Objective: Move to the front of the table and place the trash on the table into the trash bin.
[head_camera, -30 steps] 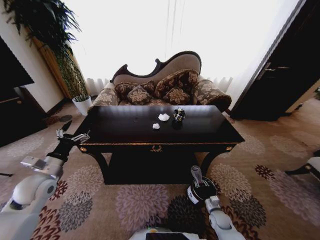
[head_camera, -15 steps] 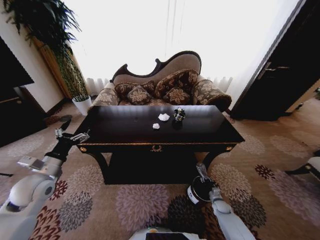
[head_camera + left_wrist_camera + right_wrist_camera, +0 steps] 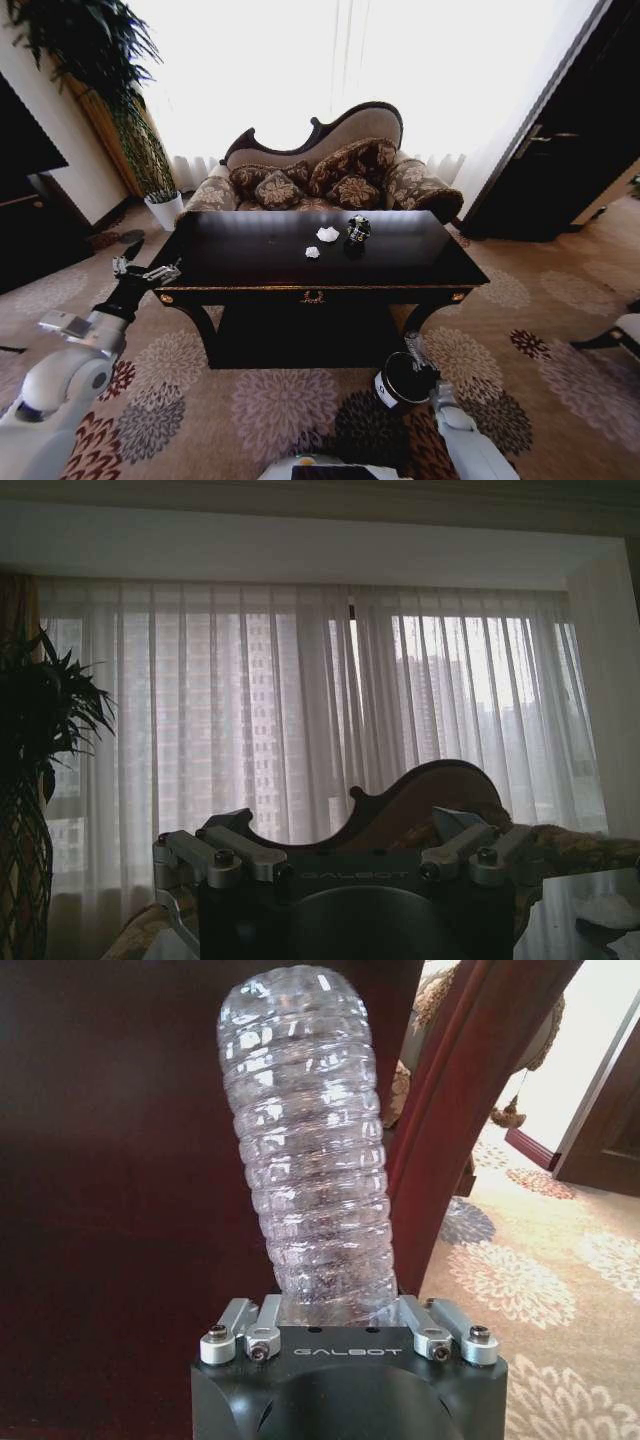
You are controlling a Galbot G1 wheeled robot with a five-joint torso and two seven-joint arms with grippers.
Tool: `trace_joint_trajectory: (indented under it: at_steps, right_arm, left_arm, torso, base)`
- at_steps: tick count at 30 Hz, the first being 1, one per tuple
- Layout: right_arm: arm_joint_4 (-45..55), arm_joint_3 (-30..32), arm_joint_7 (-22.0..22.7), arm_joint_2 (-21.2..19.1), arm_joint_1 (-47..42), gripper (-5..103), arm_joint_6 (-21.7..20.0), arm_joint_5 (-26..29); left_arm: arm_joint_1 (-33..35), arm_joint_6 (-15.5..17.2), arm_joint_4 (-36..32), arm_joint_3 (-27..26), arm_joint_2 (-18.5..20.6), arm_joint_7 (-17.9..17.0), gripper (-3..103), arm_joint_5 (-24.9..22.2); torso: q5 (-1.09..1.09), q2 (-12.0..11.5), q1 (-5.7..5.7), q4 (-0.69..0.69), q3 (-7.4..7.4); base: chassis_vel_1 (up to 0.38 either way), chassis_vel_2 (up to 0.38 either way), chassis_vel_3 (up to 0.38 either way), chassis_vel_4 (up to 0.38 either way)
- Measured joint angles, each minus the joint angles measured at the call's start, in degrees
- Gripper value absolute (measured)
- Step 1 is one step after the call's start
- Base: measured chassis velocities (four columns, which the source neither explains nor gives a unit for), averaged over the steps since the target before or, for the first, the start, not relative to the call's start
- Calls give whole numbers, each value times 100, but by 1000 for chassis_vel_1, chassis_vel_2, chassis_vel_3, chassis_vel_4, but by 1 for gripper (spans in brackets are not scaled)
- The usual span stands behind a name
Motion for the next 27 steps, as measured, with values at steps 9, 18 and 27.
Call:
trace_joint_trajectory:
  at_steps: [9, 18, 27]
  right_arm:
    - [21, 42, -63, -3, -22, 69, -53, 130]
    - [15, 59, -116, -56, -97, 98, -50, 292]
    - [755, 51, -132, 71, -673, 100, -56, 404]
  left_arm:
    - [47, -10, 12, -116, 5, 2, 100, -66]
    - [103, -18, -56, -151, -46, 6, 100, -87]
    - [144, -13, -73, -184, -145, -41, 100, -124]
  torso:
    - [0, 0, 0, 0, 0]
    - [0, 0, 0, 0, 0]
    - [-2, 0, 0, 1, 0]
  base:
    - [0, 0, 0, 0]
    - [0, 0, 0, 0]
    - [0, 0, 0, 0]
